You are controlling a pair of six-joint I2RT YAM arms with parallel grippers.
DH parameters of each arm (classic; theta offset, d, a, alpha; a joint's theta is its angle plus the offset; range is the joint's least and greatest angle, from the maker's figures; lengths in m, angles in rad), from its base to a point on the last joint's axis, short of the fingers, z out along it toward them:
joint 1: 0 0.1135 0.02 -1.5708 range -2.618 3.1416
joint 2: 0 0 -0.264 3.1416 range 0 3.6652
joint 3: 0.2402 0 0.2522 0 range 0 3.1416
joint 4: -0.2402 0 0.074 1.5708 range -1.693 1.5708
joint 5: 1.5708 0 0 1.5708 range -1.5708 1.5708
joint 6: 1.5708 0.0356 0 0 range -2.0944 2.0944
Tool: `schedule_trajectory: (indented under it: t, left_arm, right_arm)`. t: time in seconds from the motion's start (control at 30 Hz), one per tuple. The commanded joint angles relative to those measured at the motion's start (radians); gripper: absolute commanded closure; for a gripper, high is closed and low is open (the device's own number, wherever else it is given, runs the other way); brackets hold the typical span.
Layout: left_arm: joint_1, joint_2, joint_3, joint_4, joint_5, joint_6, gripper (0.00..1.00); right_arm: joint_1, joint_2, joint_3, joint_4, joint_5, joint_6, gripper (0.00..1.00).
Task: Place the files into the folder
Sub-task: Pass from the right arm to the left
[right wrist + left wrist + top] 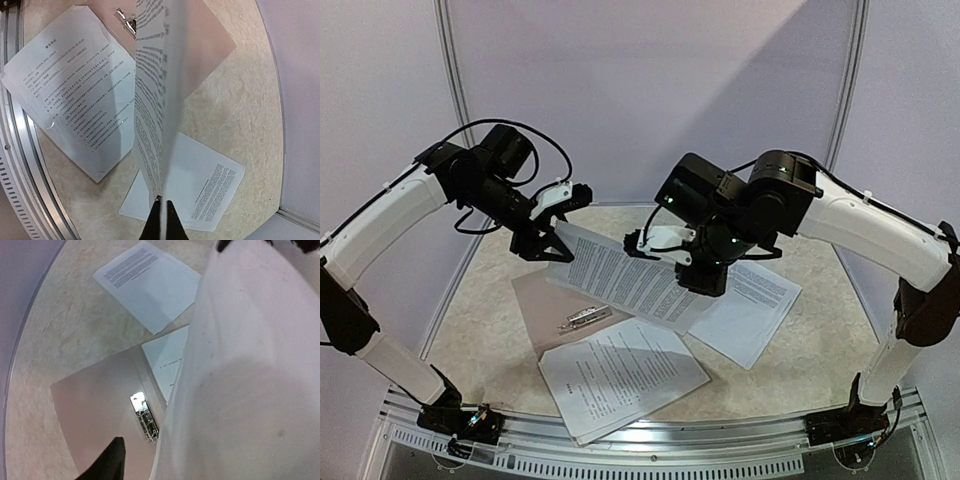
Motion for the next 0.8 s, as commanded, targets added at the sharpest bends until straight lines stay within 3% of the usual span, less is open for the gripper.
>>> schedule_trajectory:
  t: [0.0, 0.1, 0.13, 0.2, 0.27, 0.37, 0.4, 0.5, 0.63, 0.77]
  left_arm:
    - [0.009, -0.012, 0.008, -0.086, 0.186, 0.015, 0.63]
    - [0.008, -0.005, 0.011, -0.125, 0.215, 0.019, 0.95]
    - [0.008, -0.005, 0.015, -0.133, 0.218, 0.009, 1.00]
    - [0.017, -0.005, 0.021, -0.141, 0.228, -0.022, 1.00]
    - [0.036, -0.018, 0.010, -0.091, 0.213, -0.120, 1.00]
    - [0.088, -0.044, -0.030, 0.017, 0.228, -0.239, 1.00]
    - [0.101, -0.053, -0.044, 0.047, 0.228, -0.271, 1.00]
    - [0.119, -0.065, -0.055, 0.093, 0.159, -0.320, 1.00]
    - [0.122, -0.058, -0.003, 0.070, 0.081, -0.324, 1.00]
    - [0.121, -0.061, 0.096, 0.004, 0.043, -0.341, 1.00]
  right_arm:
    - [0.004, -0.034, -0.017, 0.042, 0.016, -0.012, 1.00]
    - [-0.005, -0.038, -0.024, 0.061, 0.018, -0.016, 1.00]
    - [-0.011, -0.038, -0.025, 0.064, 0.018, -0.016, 1.00]
    - [-0.024, -0.039, -0.024, 0.078, 0.024, -0.005, 1.00]
    - [-0.043, -0.037, -0.030, 0.113, 0.070, 0.017, 0.93]
    - [-0.104, -0.038, -0.047, 0.187, 0.077, 0.077, 0.48]
    - [-0.133, -0.039, -0.056, 0.224, 0.056, 0.107, 0.37]
    - [-0.225, -0.057, -0.115, 0.360, -0.015, 0.174, 0.21]
    - [-0.370, -0.168, -0.392, 0.711, -0.205, 0.268, 0.02]
    - [-0.490, -0.299, -0.678, 1.160, -0.420, 0.379, 0.01]
